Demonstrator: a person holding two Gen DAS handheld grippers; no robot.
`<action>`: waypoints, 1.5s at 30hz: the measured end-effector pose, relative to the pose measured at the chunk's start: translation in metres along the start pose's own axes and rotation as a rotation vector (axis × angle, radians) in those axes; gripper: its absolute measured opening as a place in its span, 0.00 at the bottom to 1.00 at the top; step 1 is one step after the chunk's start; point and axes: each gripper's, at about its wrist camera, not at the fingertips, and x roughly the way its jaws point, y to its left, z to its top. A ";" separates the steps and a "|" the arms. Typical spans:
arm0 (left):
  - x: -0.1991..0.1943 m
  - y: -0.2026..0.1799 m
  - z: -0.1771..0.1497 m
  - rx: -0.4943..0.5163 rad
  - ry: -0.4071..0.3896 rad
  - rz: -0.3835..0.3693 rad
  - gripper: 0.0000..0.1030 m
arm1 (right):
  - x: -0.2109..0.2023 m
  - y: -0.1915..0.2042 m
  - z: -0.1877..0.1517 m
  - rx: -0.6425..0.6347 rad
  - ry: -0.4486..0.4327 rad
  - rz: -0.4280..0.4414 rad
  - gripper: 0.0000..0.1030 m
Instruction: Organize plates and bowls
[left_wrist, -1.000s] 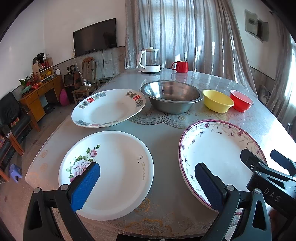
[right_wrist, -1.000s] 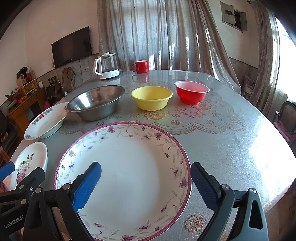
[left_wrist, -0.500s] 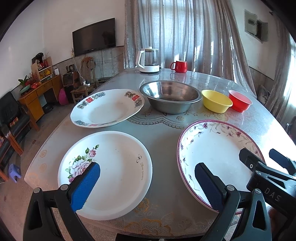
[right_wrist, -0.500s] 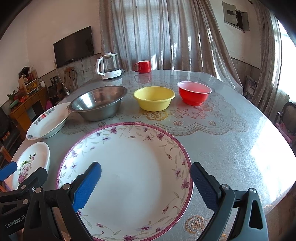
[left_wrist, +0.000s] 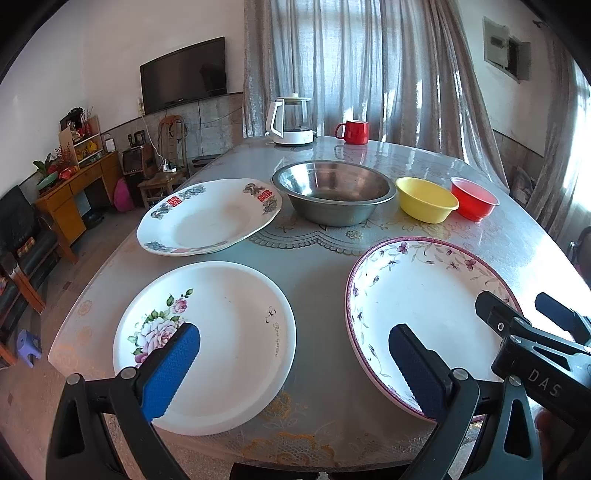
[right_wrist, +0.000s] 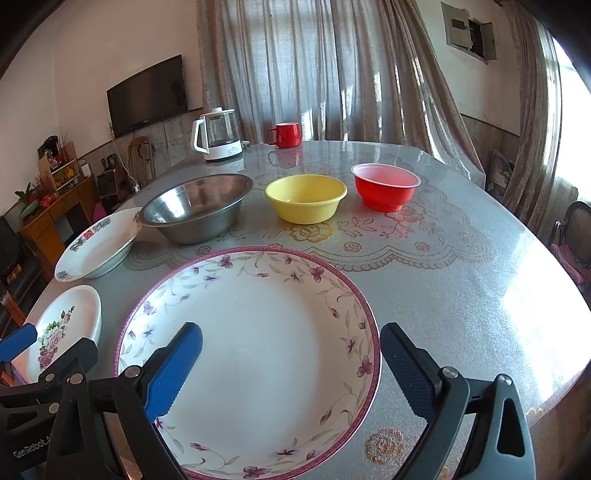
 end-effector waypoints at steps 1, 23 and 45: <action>0.000 0.000 0.000 0.000 0.001 -0.001 1.00 | 0.000 -0.001 0.000 0.001 0.000 0.000 0.96; -0.001 -0.004 -0.002 0.013 0.015 -0.046 1.00 | -0.008 -0.003 0.000 -0.015 -0.018 -0.020 0.96; 0.010 -0.013 0.003 0.018 0.066 -0.119 1.00 | -0.004 -0.010 -0.002 -0.013 -0.010 -0.018 0.96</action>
